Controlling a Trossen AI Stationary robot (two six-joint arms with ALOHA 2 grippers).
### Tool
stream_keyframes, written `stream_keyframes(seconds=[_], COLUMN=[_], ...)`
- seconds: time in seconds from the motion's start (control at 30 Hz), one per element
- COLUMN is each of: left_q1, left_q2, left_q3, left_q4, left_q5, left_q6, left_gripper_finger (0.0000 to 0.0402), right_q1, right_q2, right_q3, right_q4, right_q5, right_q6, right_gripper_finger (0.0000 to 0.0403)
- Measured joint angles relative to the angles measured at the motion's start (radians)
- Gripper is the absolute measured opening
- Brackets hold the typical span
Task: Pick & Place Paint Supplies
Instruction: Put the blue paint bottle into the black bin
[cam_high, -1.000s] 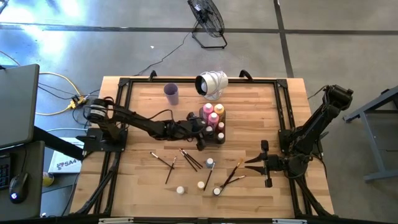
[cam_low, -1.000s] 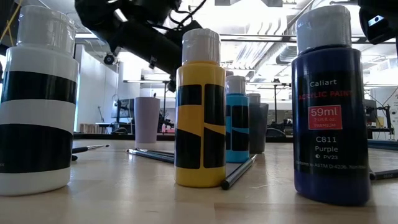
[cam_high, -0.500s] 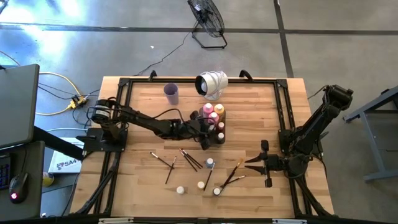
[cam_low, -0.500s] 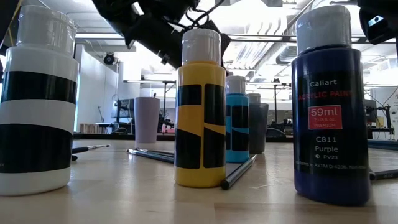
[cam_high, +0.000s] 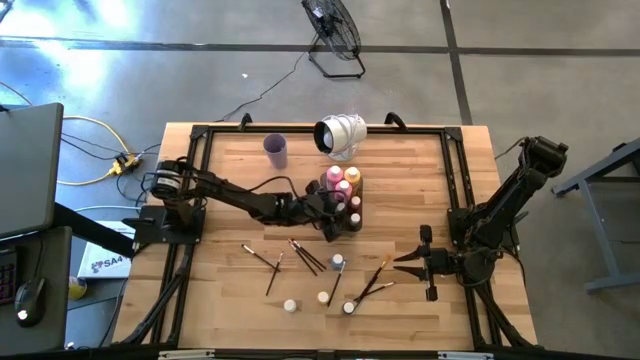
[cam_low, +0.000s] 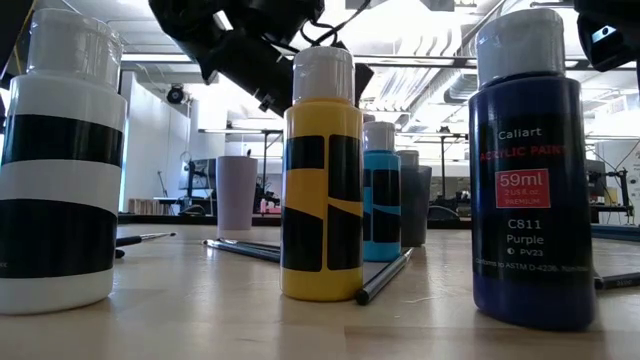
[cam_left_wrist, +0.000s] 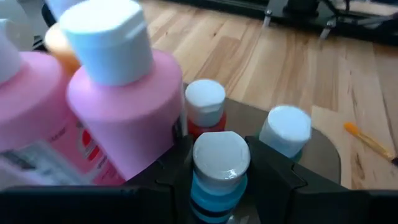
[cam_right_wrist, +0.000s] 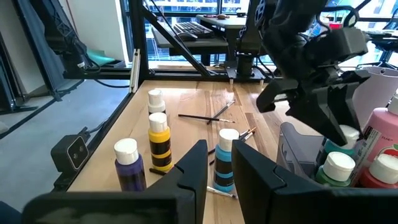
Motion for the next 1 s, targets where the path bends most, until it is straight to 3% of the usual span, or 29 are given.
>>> stream_keyframes(seconds=[0.33, 0.53, 1.0], left_q1=[0.000, 0.002, 0.002], left_q2=[0.006, 0.006, 0.006], left_q3=[-0.001, -0.001, -0.001], left_q4=[-0.005, -0.005, -0.004], left_q5=[0.001, 0.077, 0.078], left_q6=[-0.003, -0.002, 0.006], left_gripper_finger=[0.0137, 0.0139, 0.0141], right_q1=[0.000, 0.000, 0.000], right_q2=[0.000, 0.000, 0.000], right_q3=[0.000, 0.000, 0.000], right_q4=[0.000, 0.000, 0.000], right_q5=[0.000, -0.006, -0.013], right_q6=[0.000, 0.000, 0.000], right_gripper_finger=[0.0064, 0.0064, 0.0064])
